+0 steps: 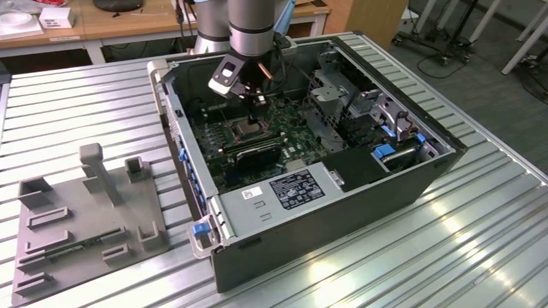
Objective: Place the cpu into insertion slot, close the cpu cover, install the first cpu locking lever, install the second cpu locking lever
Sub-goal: 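Place the cpu into insertion slot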
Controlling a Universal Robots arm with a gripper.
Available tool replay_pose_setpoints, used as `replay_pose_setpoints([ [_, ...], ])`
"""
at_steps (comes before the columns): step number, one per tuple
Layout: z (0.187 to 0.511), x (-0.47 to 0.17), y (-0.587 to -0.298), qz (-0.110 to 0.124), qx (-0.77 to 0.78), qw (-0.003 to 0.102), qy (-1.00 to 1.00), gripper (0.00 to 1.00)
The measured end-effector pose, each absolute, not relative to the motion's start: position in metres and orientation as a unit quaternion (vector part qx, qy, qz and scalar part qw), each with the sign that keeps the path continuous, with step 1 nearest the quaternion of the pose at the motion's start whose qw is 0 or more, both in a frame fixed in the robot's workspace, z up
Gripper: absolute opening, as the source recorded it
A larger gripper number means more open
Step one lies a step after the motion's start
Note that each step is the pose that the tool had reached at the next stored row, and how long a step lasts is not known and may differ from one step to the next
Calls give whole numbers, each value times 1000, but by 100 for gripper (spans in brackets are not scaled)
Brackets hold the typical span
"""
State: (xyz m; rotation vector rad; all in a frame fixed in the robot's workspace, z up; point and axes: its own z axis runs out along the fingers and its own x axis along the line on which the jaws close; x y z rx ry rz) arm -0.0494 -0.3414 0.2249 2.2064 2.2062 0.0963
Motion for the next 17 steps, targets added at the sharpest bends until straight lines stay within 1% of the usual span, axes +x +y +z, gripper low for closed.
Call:
replay_pose_setpoints([
  [1,225,-49,-341,31,707,10,707,41],
  [2,225,-49,-341,31,707,10,707,41],
  [4,225,-49,-341,31,707,10,707,29],
  [5,225,-49,-341,31,707,10,707,29],
  [7,225,-49,-341,31,707,10,707,18],
  [8,225,-49,-341,31,707,10,707,18],
  [9,225,-49,-341,31,707,10,707,12],
  [10,225,-49,-341,31,707,10,707,11],
  [17,229,-49,-341,31,707,10,707,11],
])
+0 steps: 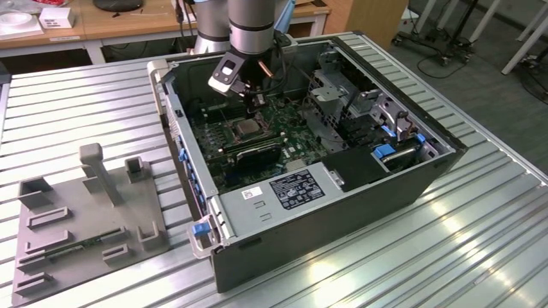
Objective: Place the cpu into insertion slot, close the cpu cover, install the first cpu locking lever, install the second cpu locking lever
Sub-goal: 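Place the cpu into insertion slot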
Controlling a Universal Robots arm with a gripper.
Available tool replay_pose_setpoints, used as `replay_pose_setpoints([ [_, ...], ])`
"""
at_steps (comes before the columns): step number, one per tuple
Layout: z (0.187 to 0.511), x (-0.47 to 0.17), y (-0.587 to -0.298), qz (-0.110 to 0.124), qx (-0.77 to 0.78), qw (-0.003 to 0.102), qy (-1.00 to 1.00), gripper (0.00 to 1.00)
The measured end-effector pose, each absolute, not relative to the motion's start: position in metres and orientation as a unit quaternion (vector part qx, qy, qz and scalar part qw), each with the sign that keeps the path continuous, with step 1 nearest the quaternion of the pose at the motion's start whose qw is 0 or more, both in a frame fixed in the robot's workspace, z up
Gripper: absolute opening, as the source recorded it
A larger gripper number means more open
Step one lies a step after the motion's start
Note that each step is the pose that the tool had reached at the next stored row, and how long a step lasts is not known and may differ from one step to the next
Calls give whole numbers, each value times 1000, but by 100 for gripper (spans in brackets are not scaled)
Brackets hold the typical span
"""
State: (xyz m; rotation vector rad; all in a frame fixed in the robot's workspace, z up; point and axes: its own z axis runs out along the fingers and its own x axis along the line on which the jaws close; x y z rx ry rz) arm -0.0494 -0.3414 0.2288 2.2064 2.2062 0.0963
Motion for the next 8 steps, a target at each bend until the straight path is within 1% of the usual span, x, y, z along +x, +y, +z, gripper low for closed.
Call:
replay_pose_setpoints([
  [8,230,-49,-341,31,707,10,707,11],
])
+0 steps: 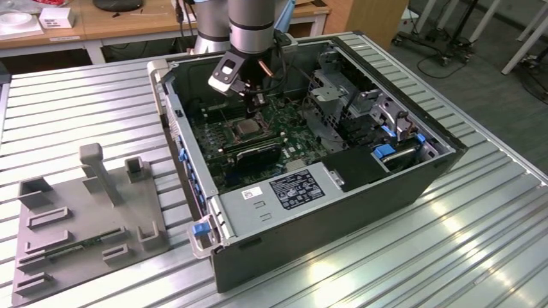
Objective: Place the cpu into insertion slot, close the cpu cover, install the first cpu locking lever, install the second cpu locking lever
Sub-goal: 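Place the cpu into insertion slot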
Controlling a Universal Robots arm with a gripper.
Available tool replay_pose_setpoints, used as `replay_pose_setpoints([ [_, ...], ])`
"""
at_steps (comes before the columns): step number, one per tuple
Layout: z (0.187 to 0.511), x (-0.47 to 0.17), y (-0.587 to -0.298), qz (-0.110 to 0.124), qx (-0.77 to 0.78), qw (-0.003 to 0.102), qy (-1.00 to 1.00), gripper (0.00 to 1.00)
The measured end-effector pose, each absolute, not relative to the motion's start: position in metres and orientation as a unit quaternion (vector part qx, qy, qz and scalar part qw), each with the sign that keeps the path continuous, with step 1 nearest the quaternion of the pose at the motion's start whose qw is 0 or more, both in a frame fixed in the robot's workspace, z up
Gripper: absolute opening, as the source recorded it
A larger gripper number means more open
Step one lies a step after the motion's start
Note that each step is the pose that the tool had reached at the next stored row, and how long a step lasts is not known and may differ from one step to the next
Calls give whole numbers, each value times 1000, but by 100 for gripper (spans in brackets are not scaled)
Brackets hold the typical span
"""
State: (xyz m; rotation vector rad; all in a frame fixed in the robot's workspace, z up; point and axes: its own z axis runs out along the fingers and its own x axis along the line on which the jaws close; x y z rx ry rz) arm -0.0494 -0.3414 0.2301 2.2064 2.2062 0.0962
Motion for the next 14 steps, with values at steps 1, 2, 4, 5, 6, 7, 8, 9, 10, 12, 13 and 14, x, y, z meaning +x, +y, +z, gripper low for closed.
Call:
replay_pose_setpoints([
  [1,230,-49,-341,31,707,10,707,11],
  [2,230,-49,-341,31,707,10,707,11],
  [4,230,-49,-341,31,707,10,707,11],
  [5,230,-49,-341,31,707,10,707,11],
  [6,230,-49,-341,31,707,10,707,11],
  [7,230,-49,-341,31,707,10,707,11],
  [8,230,-49,-341,31,707,10,707,11],
  [9,239,-49,-341,31,707,10,707,11],
  [10,239,-49,-341,31,707,10,707,11],
  [12,239,-49,-341,31,707,10,707,11],
  [13,243,-49,-341,31,707,10,707,11],
  [14,246,-49,-341,31,707,10,707,11],
])
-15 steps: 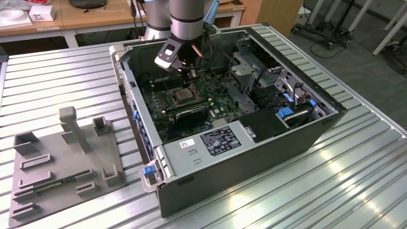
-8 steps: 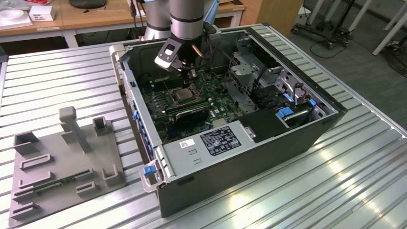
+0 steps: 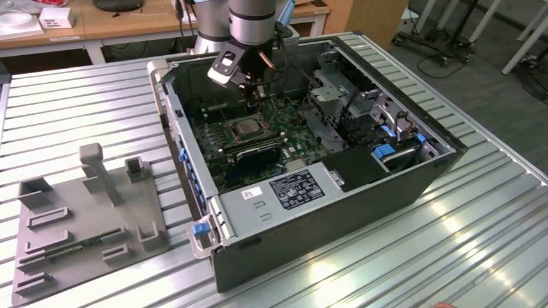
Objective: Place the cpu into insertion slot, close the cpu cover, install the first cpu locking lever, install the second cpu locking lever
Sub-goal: 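Place the cpu into insertion slot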
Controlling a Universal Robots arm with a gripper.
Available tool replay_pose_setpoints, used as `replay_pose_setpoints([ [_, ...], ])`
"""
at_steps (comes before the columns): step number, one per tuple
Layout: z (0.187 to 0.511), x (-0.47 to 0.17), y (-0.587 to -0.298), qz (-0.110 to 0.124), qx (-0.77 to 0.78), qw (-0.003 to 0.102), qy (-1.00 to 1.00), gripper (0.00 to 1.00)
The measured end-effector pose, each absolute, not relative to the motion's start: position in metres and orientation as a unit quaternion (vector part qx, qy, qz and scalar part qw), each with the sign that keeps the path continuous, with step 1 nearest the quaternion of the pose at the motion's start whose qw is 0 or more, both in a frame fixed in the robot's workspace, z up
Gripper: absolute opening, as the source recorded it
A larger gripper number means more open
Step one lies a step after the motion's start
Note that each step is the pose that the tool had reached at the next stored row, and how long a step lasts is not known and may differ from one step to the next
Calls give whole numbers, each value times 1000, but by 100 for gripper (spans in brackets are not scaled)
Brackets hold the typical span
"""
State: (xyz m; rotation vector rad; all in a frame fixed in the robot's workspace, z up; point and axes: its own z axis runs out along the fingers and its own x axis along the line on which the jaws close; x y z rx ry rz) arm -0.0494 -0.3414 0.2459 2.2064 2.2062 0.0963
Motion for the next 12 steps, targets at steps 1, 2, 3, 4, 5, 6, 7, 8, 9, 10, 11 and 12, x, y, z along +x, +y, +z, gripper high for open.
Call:
replay_pose_setpoints([
  [1,246,-49,-341,31,707,10,707,11],
  [2,246,-49,-341,31,707,10,707,11],
  [3,246,-49,-341,31,707,10,707,11],
  [4,246,-49,-341,31,707,10,707,11],
  [5,247,-49,-341,31,707,10,707,11],
  [6,247,-49,-341,31,707,10,707,11],
  [7,247,-49,-341,31,707,10,707,11],
  [8,247,-49,-341,31,707,10,707,11],
  [9,247,-49,-341,31,707,10,707,11],
  [10,247,-49,-341,31,707,10,707,11],
  [11,247,-49,-341,31,707,10,707,11],
  [12,247,-49,-341,31,707,10,707,11],
])
